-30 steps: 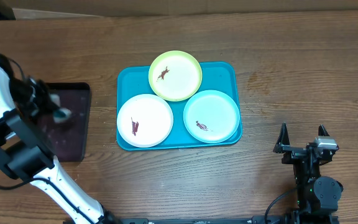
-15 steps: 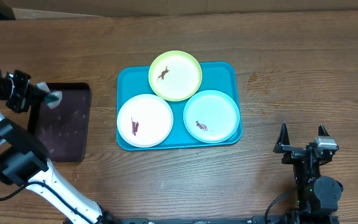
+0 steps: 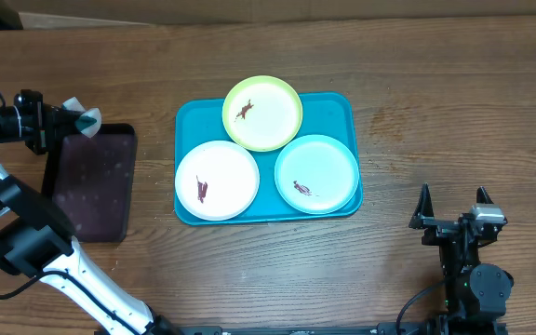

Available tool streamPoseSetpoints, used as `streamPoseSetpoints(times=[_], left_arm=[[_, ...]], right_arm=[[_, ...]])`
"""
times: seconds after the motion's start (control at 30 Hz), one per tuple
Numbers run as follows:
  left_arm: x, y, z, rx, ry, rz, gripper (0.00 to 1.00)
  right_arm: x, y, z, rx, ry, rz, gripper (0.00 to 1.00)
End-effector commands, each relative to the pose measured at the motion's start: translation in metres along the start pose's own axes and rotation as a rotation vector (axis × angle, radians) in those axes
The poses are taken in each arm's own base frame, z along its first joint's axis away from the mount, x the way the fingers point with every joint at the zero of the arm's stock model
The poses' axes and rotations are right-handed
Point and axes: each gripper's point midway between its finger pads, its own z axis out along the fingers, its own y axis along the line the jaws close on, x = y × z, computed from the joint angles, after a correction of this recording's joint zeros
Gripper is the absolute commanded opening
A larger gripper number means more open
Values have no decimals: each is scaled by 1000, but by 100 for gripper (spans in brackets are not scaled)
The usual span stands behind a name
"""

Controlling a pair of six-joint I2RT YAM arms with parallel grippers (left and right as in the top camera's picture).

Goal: Clean dirty plates on tray and stack at the side

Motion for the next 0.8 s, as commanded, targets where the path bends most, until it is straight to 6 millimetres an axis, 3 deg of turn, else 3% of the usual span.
streamPoseSetpoints(times=[0.0, 0.43, 0.77], left_arm=[[7, -12, -11, 48, -9, -31, 4], [10, -22, -17, 127, 19, -61, 4], [9, -22, -22, 131, -2, 67, 4]], right_arm=[[1, -1, 0, 0, -8, -7, 100], [1, -1, 0, 0, -8, -7, 100], [1, -1, 0, 0, -8, -7, 100]])
